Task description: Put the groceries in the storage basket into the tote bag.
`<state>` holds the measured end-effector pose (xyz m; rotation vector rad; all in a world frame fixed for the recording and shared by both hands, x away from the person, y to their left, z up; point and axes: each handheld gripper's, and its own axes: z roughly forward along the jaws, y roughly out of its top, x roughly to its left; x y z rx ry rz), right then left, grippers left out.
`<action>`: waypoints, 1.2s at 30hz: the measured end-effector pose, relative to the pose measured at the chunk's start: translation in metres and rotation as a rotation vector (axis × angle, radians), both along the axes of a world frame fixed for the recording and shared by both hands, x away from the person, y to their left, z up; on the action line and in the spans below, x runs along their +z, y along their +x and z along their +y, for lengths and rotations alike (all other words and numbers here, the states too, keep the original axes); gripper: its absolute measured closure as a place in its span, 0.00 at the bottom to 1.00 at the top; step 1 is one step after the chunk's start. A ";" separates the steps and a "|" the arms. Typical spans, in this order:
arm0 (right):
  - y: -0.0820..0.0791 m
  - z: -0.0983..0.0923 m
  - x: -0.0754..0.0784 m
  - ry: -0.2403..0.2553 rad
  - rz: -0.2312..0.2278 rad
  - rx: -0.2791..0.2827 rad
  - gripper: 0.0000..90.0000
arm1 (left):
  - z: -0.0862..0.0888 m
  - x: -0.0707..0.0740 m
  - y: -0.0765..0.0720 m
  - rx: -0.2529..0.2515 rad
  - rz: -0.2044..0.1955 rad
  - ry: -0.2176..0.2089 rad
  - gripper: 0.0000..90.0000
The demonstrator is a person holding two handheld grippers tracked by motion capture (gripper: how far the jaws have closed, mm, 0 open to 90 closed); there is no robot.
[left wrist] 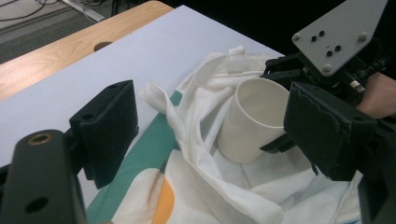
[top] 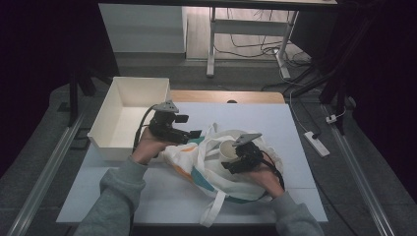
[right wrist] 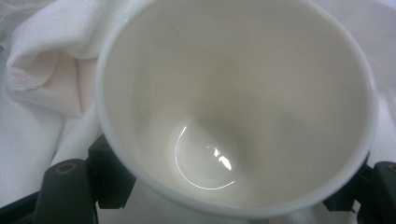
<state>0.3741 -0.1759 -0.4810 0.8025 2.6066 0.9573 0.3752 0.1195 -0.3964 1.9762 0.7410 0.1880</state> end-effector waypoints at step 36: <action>-0.035 -0.056 0.040 0.143 -0.156 -0.092 0.14 | -0.006 -0.012 -0.007 -0.024 0.027 0.060 0.20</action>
